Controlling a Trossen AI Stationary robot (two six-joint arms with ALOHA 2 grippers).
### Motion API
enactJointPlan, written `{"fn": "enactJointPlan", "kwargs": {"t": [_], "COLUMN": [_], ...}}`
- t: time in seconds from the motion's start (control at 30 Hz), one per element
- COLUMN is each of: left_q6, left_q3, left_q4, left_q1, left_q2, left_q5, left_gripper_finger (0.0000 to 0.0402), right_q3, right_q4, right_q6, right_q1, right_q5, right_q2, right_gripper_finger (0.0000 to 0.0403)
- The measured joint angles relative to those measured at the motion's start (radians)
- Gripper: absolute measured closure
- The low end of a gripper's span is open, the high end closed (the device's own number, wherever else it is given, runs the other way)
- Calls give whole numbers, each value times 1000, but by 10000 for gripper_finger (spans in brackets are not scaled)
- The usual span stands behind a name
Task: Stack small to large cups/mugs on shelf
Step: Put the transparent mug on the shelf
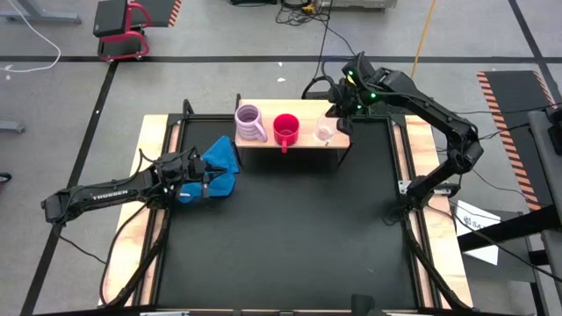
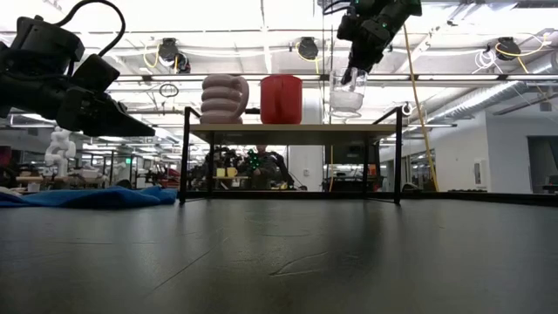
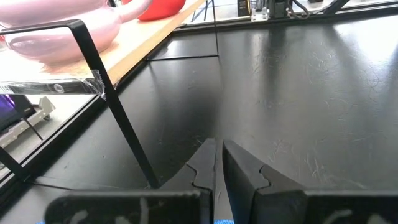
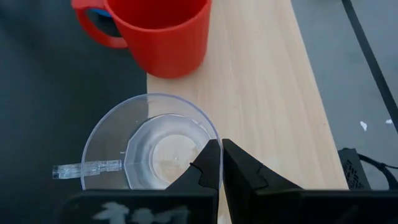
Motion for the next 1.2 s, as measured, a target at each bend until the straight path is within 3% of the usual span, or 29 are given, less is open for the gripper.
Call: {"fn": "enactJointPlan", "kwargs": {"t": [0.43,1.2], "left_q6": [0,-1], "left_q3": [0,0], "left_q4": [-3,-6], "left_q1": [0,0], "left_q2": [0,0], "left_q5": [0,1], "left_gripper_finger": [371,371], "right_q3": [2,0], "right_q4": [19,31], "right_q6": [19,33], "right_q1": [8,20], "right_q5": [42,46], "right_q2": [95,100], "right_gripper_finger": [403,403]}}
